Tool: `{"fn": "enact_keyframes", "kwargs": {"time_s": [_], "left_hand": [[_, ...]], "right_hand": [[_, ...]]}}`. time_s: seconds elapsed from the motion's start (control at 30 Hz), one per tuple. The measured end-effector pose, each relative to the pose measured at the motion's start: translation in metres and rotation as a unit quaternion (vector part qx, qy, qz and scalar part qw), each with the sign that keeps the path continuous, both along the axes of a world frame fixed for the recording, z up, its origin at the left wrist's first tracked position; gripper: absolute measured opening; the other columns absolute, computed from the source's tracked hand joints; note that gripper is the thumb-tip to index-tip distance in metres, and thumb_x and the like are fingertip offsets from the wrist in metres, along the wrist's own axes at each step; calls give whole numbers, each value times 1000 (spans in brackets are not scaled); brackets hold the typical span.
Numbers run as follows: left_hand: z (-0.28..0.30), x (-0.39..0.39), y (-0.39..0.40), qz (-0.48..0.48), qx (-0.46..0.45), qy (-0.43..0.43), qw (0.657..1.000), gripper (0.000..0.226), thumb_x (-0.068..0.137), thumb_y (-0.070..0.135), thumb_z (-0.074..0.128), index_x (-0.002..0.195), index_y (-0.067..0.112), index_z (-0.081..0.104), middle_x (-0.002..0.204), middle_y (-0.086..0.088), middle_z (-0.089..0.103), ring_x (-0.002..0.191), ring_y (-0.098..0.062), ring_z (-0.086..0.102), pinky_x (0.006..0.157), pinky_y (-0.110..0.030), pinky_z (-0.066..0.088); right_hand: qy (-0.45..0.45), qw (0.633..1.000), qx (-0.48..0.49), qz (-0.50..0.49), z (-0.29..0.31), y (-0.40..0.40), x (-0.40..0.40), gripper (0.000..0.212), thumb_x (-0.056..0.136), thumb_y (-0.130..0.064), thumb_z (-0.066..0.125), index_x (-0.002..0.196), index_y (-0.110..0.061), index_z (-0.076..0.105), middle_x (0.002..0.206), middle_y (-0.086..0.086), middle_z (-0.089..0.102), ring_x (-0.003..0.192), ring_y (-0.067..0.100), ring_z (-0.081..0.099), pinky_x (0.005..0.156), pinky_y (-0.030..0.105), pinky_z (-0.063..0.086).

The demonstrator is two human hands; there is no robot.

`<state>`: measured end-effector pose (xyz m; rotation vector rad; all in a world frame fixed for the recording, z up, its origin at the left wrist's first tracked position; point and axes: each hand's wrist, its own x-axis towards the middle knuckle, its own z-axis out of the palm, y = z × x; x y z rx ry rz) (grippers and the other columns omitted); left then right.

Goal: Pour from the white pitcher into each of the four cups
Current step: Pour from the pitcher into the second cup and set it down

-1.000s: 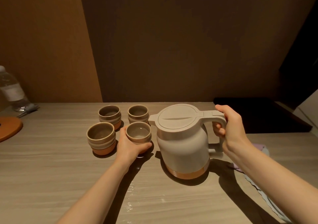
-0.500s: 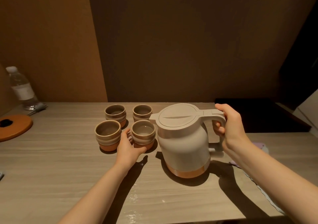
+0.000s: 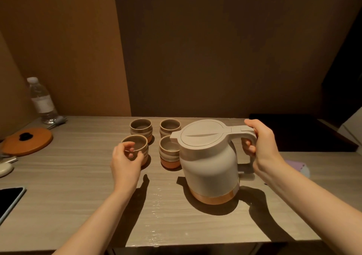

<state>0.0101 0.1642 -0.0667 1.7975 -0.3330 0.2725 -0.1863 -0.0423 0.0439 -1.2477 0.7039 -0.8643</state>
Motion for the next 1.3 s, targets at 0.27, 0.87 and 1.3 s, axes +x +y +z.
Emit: {"fn": "enact_keyframes", "kwargs": {"time_s": [0.27,0.87,1.3], "left_hand": [[-24,33,6,3,38,118,992,105,61,25,91,144,21,28,151,-10,30,138,-32,33,109,-49,34],[-42,49,-15,-8,6,96,995,100,54,16,94,135,17,35,130,-6,53,122,-25,50,98,-36,44],[-38,40,-2,-24,-6,86,996,97,54,16,94,132,23,38,123,3,53,119,-23,51,95,-40,47]], "right_hand": [[14,1000,-1,2,-3,2,7,38,91,-31,57,58,-13,53,43,-6,48,36,5,39,44,18,28],[26,1000,-3,12,-11,-6,12,40,93,-29,54,57,-12,50,40,-6,44,32,5,36,38,15,26],[20,1000,-9,17,-4,0,2,41,93,-29,54,56,-13,51,40,-5,44,33,5,35,40,17,26]]}}
